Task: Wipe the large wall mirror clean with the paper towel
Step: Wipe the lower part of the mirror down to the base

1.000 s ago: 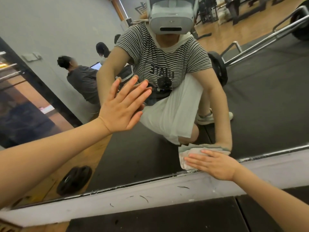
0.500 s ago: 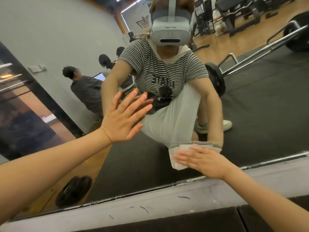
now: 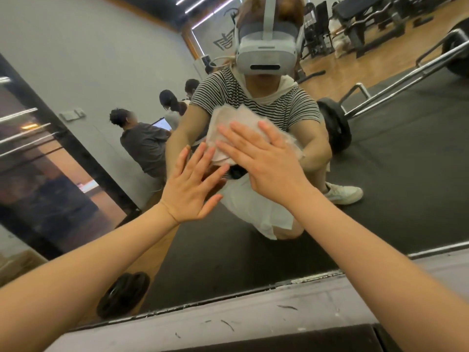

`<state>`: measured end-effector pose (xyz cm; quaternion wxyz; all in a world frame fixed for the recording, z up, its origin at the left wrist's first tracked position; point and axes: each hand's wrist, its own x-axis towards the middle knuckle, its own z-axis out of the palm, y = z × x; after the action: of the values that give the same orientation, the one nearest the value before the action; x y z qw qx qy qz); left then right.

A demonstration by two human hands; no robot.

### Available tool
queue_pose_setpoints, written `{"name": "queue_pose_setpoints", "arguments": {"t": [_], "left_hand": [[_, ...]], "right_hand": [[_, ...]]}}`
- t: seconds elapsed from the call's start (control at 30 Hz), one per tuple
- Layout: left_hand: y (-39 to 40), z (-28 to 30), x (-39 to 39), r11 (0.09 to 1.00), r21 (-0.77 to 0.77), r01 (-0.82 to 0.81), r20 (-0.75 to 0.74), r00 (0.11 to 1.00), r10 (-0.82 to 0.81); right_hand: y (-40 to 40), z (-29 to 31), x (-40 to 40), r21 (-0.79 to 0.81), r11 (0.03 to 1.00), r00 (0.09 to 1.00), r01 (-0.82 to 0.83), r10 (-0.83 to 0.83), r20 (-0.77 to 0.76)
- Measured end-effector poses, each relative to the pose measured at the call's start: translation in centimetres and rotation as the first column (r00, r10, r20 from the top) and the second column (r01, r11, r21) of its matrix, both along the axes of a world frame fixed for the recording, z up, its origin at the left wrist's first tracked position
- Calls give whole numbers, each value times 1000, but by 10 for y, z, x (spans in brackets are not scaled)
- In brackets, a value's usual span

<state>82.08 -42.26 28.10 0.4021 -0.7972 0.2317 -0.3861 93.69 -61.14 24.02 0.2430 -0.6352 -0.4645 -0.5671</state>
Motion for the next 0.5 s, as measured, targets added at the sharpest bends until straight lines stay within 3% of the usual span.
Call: {"name": "queue_pose_setpoints", "arguments": {"t": [0.23, 0.4, 0.5], "left_hand": [[0, 0, 1, 1000, 10, -22, -12, 1000, 22], [-3, 1, -1, 998, 45, -52, -17, 998, 53], [-6, 3, -1, 996, 51, -71, -3, 997, 71]], "right_hand": [[12, -39, -7, 15, 998, 998, 53, -53, 19], [16, -112, -10, -200, 979, 995, 29, -9, 99], [13, -173, -14, -402, 916, 991, 16, 39, 129]]}}
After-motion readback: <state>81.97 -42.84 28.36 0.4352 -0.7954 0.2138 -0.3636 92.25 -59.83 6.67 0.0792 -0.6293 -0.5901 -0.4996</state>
